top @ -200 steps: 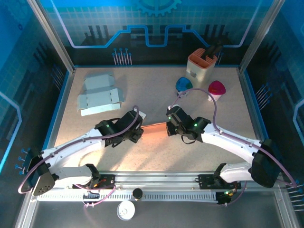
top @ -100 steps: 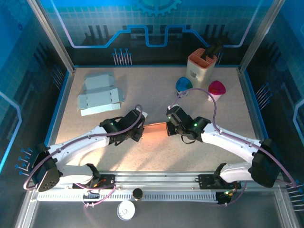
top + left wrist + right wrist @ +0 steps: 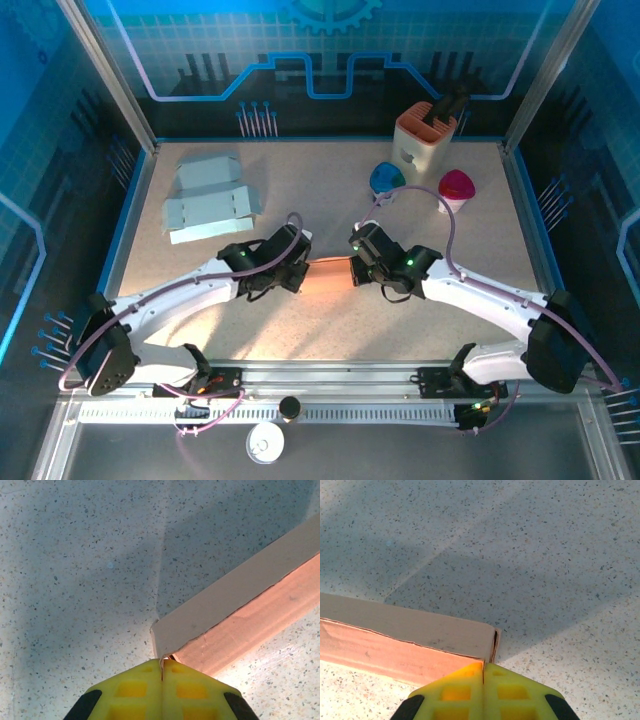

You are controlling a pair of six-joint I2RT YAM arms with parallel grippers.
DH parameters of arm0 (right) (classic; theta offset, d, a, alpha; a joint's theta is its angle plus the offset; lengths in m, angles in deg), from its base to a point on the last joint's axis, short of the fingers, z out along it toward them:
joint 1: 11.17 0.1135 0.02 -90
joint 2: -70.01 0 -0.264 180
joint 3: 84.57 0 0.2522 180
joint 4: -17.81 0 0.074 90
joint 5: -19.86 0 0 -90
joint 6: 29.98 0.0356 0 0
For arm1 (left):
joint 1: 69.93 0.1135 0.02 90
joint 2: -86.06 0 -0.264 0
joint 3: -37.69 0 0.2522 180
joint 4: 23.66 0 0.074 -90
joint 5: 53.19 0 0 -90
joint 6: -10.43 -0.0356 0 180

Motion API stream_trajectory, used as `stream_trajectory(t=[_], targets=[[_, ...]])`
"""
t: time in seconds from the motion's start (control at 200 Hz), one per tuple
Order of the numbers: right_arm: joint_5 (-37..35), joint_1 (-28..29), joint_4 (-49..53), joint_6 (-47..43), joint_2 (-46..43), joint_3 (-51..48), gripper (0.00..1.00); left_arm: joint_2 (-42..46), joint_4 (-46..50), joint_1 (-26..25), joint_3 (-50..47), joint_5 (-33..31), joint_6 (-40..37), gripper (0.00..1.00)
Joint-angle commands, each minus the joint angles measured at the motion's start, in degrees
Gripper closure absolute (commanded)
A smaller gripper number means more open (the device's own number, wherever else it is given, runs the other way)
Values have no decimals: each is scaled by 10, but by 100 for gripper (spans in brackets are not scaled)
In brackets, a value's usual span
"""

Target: Fold the paper box

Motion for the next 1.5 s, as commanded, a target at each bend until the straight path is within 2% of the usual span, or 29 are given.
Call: stream_trajectory(t=[0.0, 0.465, 0.835, 1.496], targets=[[7, 10, -6, 9, 7, 12, 100, -14, 9, 0, 35, 39, 60, 100], [19, 5, 11, -2, 14, 34, 100, -36, 73, 14, 99, 79, 143, 96], [40, 1, 17, -1, 29, 55, 100, -66, 74, 27, 114, 91, 210, 100], [62, -12, 11, -6, 45, 55, 100, -61, 28, 41, 75, 116, 215, 100]])
